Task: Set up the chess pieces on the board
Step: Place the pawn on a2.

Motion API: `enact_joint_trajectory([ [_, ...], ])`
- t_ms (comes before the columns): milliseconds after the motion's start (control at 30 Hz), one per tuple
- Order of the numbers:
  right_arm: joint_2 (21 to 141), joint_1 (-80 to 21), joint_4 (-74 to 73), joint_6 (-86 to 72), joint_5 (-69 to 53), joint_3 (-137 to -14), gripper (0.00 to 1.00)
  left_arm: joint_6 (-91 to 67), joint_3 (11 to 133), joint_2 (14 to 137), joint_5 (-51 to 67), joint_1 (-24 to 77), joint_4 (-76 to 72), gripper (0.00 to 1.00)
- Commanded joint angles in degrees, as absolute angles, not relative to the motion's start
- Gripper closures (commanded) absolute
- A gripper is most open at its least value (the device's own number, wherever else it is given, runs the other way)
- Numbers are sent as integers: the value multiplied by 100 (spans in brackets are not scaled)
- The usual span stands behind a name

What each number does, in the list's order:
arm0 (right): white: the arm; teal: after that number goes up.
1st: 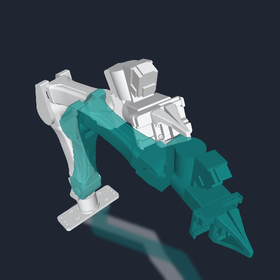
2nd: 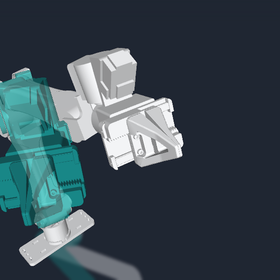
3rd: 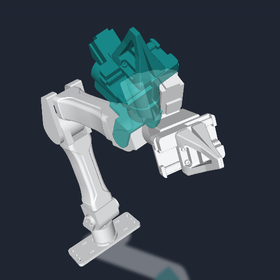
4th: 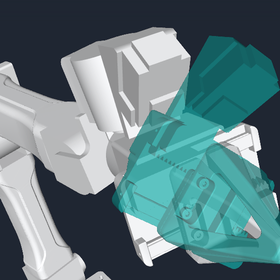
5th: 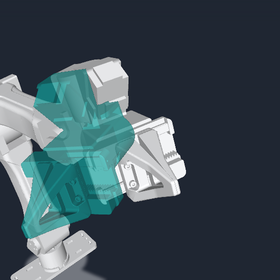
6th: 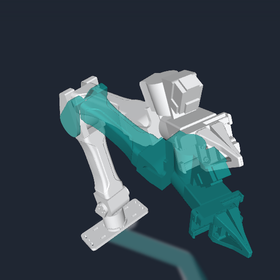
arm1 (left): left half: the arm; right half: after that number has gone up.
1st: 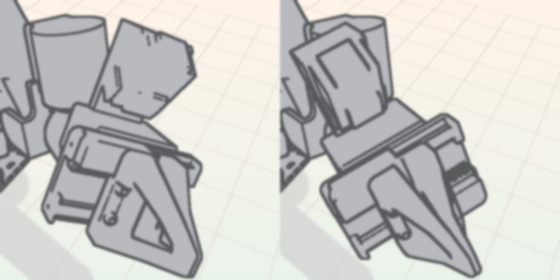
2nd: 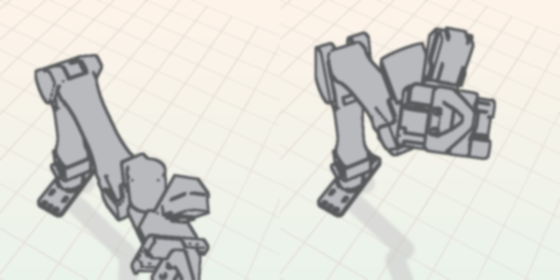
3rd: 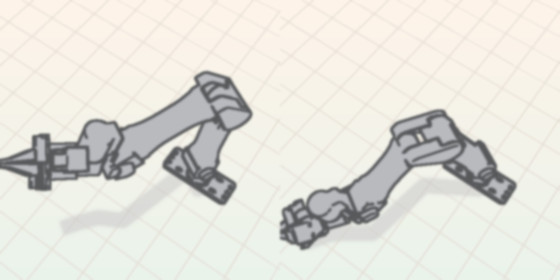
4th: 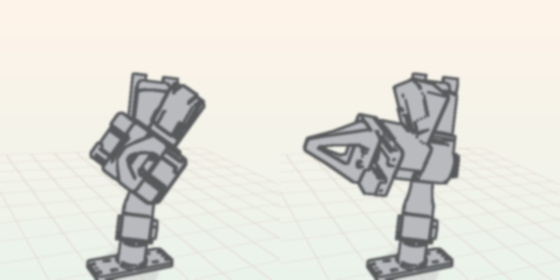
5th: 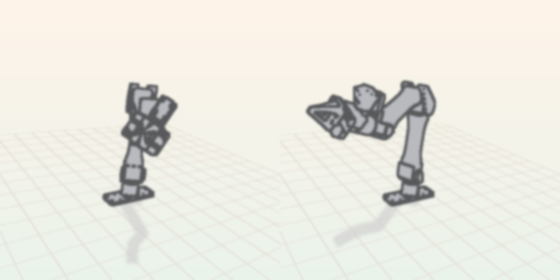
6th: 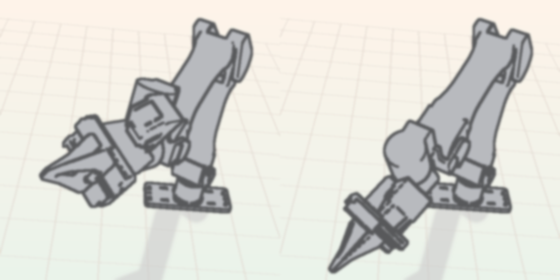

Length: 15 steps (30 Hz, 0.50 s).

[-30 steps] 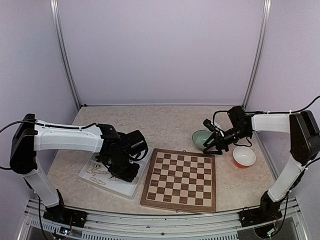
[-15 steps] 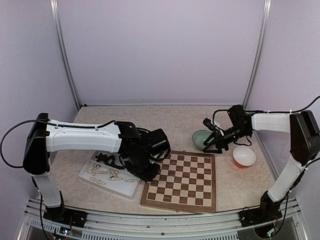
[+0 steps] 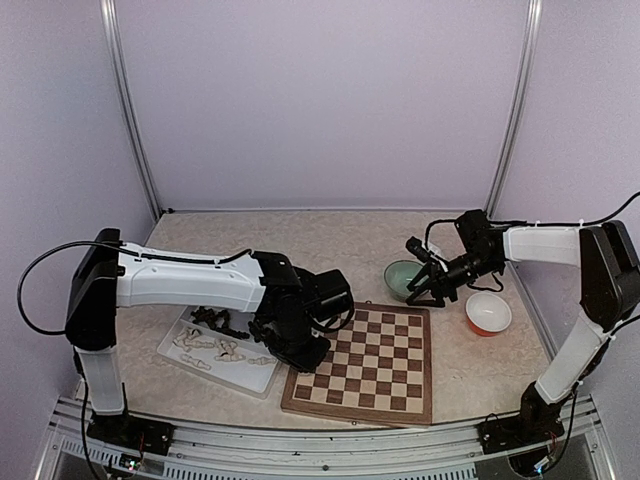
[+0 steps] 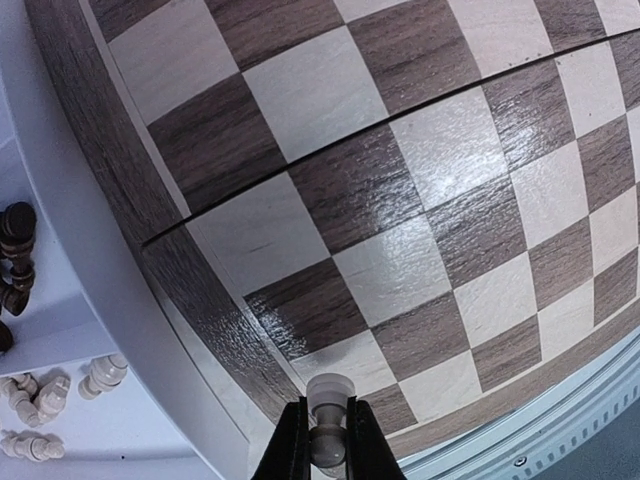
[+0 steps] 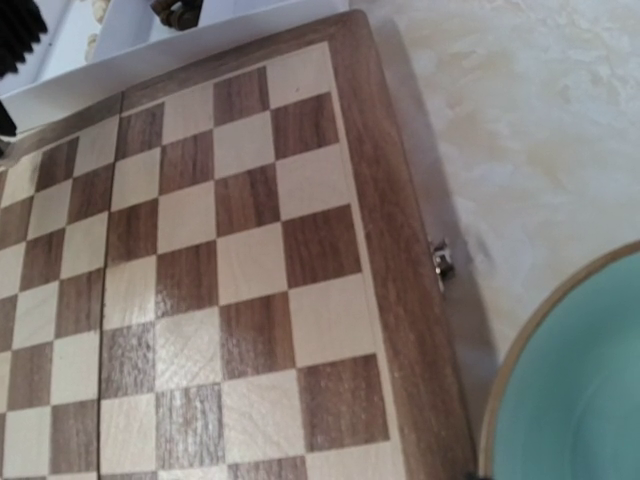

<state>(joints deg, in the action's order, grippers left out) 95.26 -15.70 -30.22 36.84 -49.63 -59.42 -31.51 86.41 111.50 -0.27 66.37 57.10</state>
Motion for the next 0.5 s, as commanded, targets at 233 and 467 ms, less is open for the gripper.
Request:
enact_joint_trajectory([
  [233, 9543, -1644, -3167, 3806, -4924, -6038, 40, -3037, 8645, 11352, 232, 6721, 5776, 96],
  [467, 9571, -1644, -3181, 3814, -4930, -6038, 41, -3030, 8609, 11390, 253, 6741, 5801, 96],
])
